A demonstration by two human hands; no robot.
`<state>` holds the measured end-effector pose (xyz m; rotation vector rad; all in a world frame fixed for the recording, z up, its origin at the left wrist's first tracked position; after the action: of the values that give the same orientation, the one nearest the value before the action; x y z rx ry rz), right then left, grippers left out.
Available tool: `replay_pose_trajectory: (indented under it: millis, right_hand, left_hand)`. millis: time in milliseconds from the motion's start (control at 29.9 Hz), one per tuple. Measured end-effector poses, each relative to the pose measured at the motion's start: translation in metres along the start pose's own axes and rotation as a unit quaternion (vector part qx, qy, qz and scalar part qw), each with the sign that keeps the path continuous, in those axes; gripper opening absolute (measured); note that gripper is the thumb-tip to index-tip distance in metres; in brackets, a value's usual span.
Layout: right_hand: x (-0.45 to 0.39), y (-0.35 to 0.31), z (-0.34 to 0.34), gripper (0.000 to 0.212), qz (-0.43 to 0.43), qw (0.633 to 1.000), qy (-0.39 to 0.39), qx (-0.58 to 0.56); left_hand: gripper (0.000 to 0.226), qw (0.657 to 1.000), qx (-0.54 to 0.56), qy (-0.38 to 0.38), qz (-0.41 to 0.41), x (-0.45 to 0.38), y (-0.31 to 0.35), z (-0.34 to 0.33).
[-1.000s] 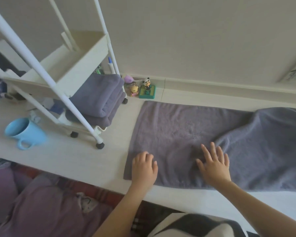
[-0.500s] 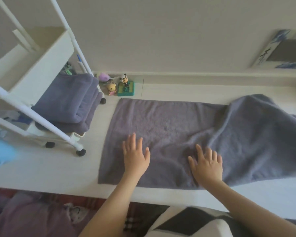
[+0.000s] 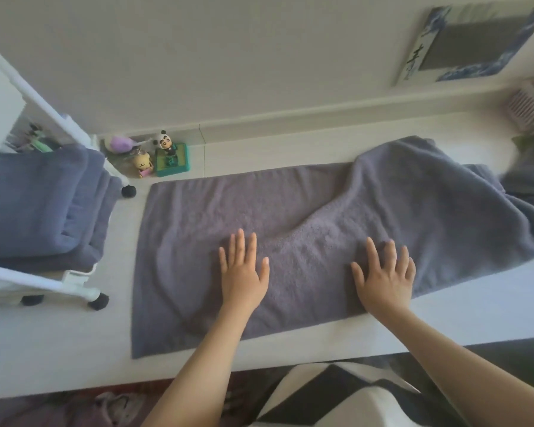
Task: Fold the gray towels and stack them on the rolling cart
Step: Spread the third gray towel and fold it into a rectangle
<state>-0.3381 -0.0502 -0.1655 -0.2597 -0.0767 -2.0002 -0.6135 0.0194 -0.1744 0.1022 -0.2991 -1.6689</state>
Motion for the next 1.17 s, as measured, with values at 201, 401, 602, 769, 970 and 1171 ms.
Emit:
replay_pose_trajectory:
  millis: [201, 401, 602, 769, 970, 1171]
  right_hand:
    - [-0.01, 0.062, 0.001, 0.074, -0.063, 0.997, -0.02, 0.025]
    - [-0.025, 0.06, 0.012, 0.077, -0.025, 0.999, -0.005, 0.021]
    - [-0.054, 0.054, 0.025, 0.08, 0.069, 0.998, 0.008, 0.0]
    - [-0.09, 0.059, 0.038, 0.078, 0.084, 0.996, 0.034, -0.026]
    - [-0.129, 0.069, 0.03, 0.075, 0.09, 0.995, 0.023, -0.024]
    - [-0.128, 0.091, 0.019, 0.07, 0.052, 0.998, 0.02, -0.032]
  left_hand:
    - [0.07, 0.997, -0.062, -0.013, 0.042, -0.005, 0.002, -0.014]
    - [0.072, 1.0, 0.004, 0.011, -0.013, -0.022, 0.049, -0.007]
    - [0.074, 0.995, 0.024, -0.004, -0.096, -0.05, 0.12, -0.01]
    - [0.075, 0.994, 0.041, -0.026, -0.1, -0.093, 0.153, -0.008]
    - [0.054, 0.989, 0.022, -0.08, -0.124, -0.165, 0.187, -0.022]
    - [0.059, 0.991, -0.068, -0.07, -0.094, -0.196, 0.181, -0.037]
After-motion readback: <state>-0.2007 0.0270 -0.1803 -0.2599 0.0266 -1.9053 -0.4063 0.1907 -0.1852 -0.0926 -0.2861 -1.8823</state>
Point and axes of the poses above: each hand's wrist, its own x-axis away from the middle knuckle, its own z-axis out of the back of the hand, y = z × x, the point moved 7 cm from there along -x, towards the middle knuckle, and after that the axes turned 1 degree about z, right-handed, at the moved point
